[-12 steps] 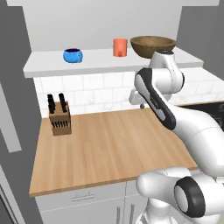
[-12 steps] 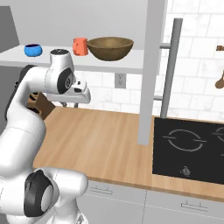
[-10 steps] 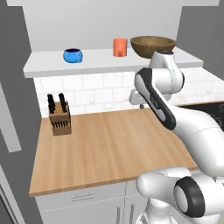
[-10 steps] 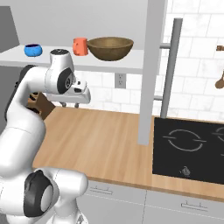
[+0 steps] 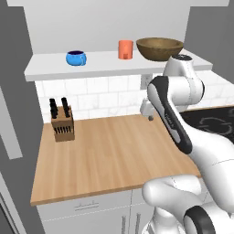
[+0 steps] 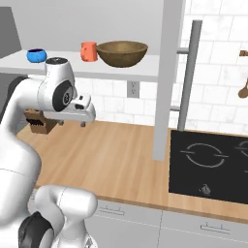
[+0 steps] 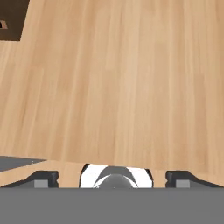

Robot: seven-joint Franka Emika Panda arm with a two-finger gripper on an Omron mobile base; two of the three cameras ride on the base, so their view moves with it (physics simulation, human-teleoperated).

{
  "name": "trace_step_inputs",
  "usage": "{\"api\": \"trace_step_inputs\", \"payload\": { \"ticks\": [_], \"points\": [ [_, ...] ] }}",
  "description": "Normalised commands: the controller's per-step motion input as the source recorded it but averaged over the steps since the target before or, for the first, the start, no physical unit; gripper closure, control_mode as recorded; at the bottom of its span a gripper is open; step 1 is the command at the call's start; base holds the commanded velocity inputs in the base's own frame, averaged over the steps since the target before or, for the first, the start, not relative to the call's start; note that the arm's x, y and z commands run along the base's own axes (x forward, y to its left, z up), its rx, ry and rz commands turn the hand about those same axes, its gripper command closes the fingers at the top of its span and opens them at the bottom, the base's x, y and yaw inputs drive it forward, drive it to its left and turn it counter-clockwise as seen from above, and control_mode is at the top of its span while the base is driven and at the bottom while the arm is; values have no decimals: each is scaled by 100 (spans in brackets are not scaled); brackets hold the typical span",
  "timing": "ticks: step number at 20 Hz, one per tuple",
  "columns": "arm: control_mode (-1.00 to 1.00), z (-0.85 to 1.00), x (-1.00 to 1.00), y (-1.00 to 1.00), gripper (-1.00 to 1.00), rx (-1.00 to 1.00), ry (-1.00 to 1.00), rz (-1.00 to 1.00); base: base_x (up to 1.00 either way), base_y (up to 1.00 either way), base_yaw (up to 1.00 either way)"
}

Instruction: Gather all objects into one cabinet and sort the glasses and bowls to opposite sides.

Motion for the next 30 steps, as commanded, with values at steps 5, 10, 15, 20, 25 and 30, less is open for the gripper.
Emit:
{"api": "trace_step_inputs", "payload": {
  "ticks": [5, 10, 15, 20, 25, 30],
  "points": [
    [-100, 15, -52, -9, -100, 0, 0, -2, 0, 0, 0],
    [-100, 27, -50, -8, -100, 0, 0, -2, 0, 0, 0],
    [-100, 37, -64, -4, -100, 0, -2, -3, 0, 0, 0],
    [-100, 33, -57, -12, -100, 0, -5, -4, 0, 0, 0],
    [-100, 26, -27, -17, -100, 0, -8, -4, 0, 0, 0],
    [100, 23, -28, -5, -100, 0, -5, -3, -12, 0, 0]
  ]
}}
